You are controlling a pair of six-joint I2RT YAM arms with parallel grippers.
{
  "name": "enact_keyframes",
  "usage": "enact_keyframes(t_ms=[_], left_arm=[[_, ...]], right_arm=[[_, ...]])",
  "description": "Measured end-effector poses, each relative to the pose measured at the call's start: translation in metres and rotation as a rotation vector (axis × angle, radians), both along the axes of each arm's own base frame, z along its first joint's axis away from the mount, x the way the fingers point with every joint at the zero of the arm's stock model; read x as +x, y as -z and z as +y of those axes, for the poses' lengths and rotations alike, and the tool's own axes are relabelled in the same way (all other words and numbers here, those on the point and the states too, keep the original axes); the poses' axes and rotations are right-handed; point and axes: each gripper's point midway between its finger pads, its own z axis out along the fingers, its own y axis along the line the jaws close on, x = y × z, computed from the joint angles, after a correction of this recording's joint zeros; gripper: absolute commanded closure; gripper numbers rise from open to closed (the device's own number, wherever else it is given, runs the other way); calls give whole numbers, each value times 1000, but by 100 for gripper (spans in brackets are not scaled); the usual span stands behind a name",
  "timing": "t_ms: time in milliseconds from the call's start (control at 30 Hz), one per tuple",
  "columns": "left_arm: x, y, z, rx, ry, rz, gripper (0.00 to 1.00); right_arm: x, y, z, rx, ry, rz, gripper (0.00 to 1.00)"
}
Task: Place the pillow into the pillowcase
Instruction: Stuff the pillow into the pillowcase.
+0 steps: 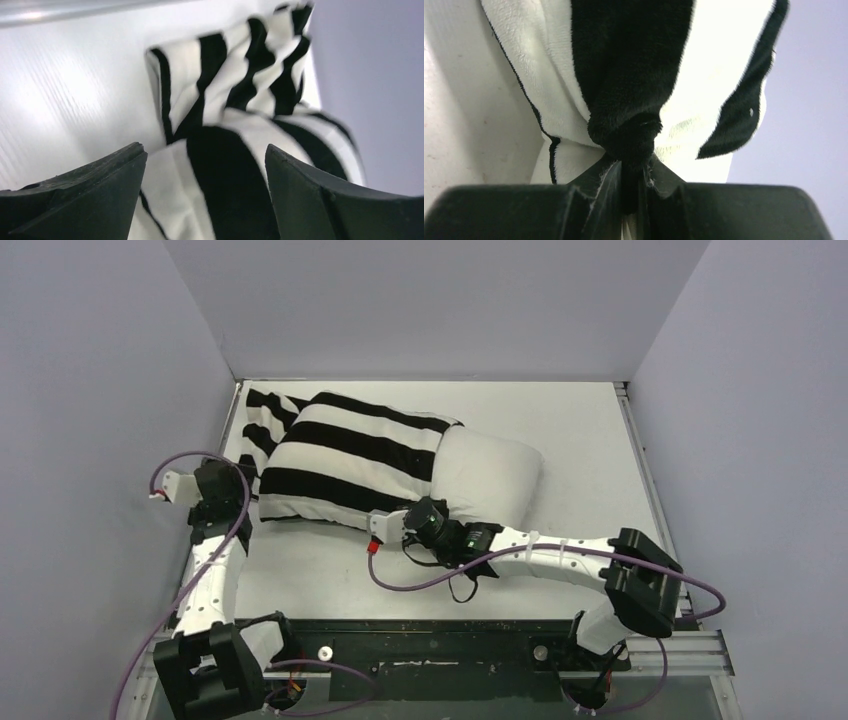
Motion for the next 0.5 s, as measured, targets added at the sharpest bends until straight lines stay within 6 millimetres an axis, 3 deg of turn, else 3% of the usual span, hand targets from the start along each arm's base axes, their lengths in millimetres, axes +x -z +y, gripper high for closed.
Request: enact_keyframes(t_ms=[67, 133, 267, 400, 500], left_arm=[[2, -24, 18, 22, -53, -48, 14], [1, -29, 34, 22, -96, -60, 16], [3, 4, 43, -34, -99, 0, 17], [9, 45, 27, -121, -23, 57, 18], [15, 58, 16, -173, 19, 71, 17]], right_arm=[[1, -9, -8, 48, 11, 8, 100], [1, -18, -18, 89, 23, 13, 100], [-4, -25, -34, 115, 46, 34, 100], [-12, -26, -48, 126, 75, 69, 100], [-20, -30, -62, 147, 92, 76, 100]])
